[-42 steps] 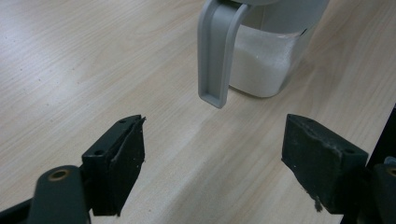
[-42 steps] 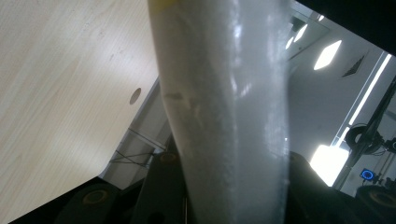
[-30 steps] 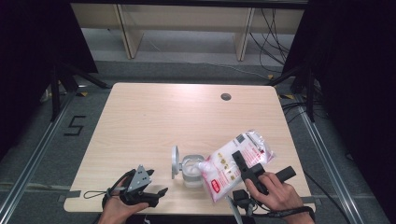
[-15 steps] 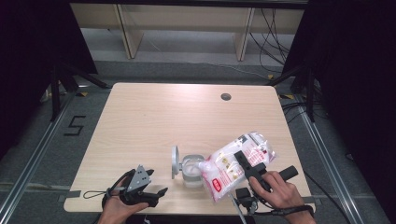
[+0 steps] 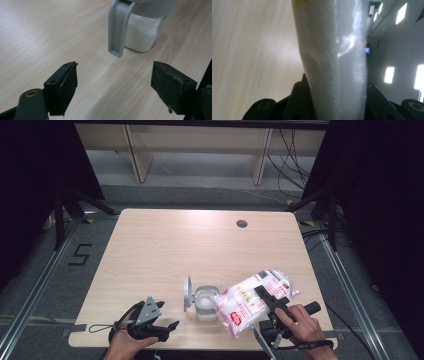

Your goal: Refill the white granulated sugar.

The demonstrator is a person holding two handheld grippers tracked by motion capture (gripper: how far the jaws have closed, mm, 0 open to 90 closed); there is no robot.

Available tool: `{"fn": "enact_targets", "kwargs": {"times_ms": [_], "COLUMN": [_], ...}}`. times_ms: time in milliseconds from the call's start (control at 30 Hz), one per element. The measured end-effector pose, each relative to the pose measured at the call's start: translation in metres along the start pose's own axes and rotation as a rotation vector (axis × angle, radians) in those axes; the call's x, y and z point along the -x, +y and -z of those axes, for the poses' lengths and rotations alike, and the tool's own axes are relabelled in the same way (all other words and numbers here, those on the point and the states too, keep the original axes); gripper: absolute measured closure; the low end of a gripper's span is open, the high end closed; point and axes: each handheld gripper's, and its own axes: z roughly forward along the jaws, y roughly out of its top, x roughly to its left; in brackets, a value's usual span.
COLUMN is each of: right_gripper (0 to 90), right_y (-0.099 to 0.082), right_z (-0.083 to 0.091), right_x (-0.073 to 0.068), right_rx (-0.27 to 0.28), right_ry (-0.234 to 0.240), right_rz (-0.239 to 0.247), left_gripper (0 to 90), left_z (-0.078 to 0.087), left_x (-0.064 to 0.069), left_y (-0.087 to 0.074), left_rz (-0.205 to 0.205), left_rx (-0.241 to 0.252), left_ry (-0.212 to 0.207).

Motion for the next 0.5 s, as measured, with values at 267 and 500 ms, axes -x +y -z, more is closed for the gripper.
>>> {"fn": "enact_targets", "kwargs": {"times_ms": [267, 500], "right_gripper": [75.3, 75.5], "right_y": [-0.007, -0.015], "right_z": [0.001, -0.004], "right_x": [0.001, 0.001], "right_rx": [0.004, 0.037], "right_ry": [0.000, 0.025], "right_rz": [-0.076, -0.225], "left_gripper": [21.0, 21.0], "left_z": [0.000, -0.001], "left_x": [0.001, 0.001], "left_y": [0.000, 0.000], "left_rz": [0.009, 0.016], "left_rx": [0.007, 0.011], "left_ry": [-0.007, -0.003]}}
